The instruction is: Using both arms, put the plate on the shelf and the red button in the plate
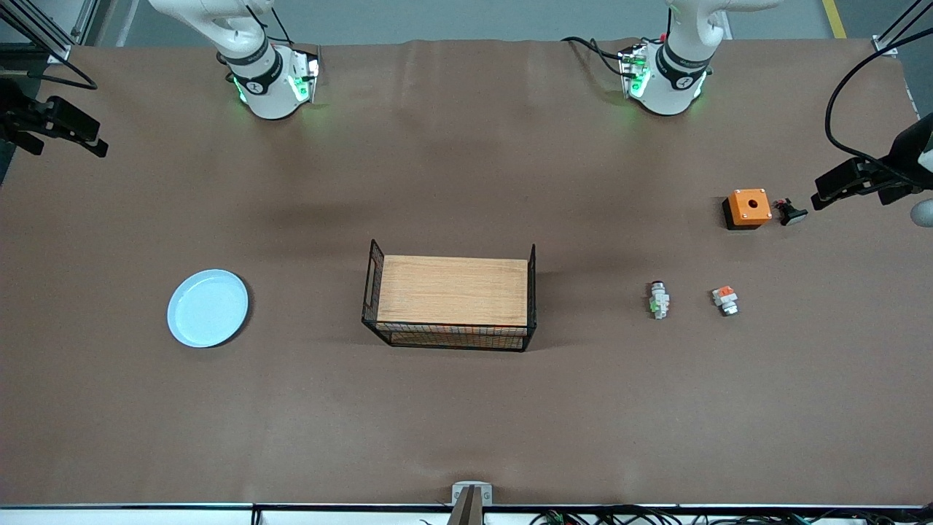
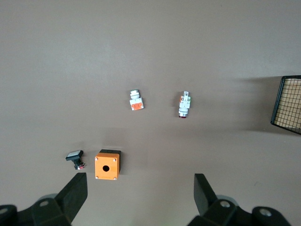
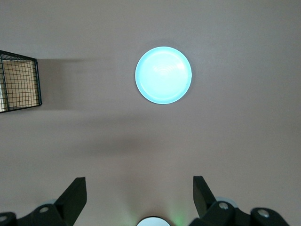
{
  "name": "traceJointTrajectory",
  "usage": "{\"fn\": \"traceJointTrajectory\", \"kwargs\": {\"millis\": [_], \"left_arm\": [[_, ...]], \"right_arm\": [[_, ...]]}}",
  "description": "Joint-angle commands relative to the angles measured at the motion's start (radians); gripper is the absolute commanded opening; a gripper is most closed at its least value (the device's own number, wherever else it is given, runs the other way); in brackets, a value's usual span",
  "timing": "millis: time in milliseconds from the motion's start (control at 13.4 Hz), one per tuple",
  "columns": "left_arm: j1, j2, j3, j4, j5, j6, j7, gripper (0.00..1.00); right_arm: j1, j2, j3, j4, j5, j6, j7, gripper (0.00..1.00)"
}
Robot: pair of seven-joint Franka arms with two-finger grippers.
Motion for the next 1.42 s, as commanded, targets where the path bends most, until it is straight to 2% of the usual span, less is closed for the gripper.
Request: {"fn": "traceJointTrajectory", "kwargs": {"millis": [0,298,671,820,1044,1193,1342], "left_arm": [[0.004,0.011,-0.001,0.027,-0.012,-0.023,0.012,1.0],[0.014,0.041,-0.001,0.027,-0.016,-0.023,0.0,1.0],[-0.001,0.119,-0.032,-0.07,-0.026,0.012,-0.012,1.0],[-0.001,0.132,-0.053,-0.157,-0.065,0.13,-0.04,1.0],[-0.001,0.138,-0.108,-0.318,-0.065,0.366,-0.095,1.0],[-0.001,0.159,-0.131,-0.392,-0.065,0.488,-0.098,1.0],[-0.002,0.222,-0.138,-0.406,-0.065,0.566,-0.098,1.0]], "right_arm": [[0.016,-0.023,-0.008,-0.022,-0.004,0.012,-0.007,1.0],[0.018,-0.023,-0.007,-0.022,0.003,0.026,-0.007,1.0],[0.016,-0.021,-0.008,-0.021,0.003,0.026,-0.007,1.0],[0.016,-0.017,-0.008,-0.012,0.003,0.02,-0.005,1.0],[0.011,0.008,-0.01,0.013,0.0,0.012,-0.007,1.0],[0.004,0.108,-0.013,0.031,-0.007,0.032,-0.004,1.0],[-0.004,0.219,-0.017,0.112,-0.006,0.049,-0.007,1.0]]}}
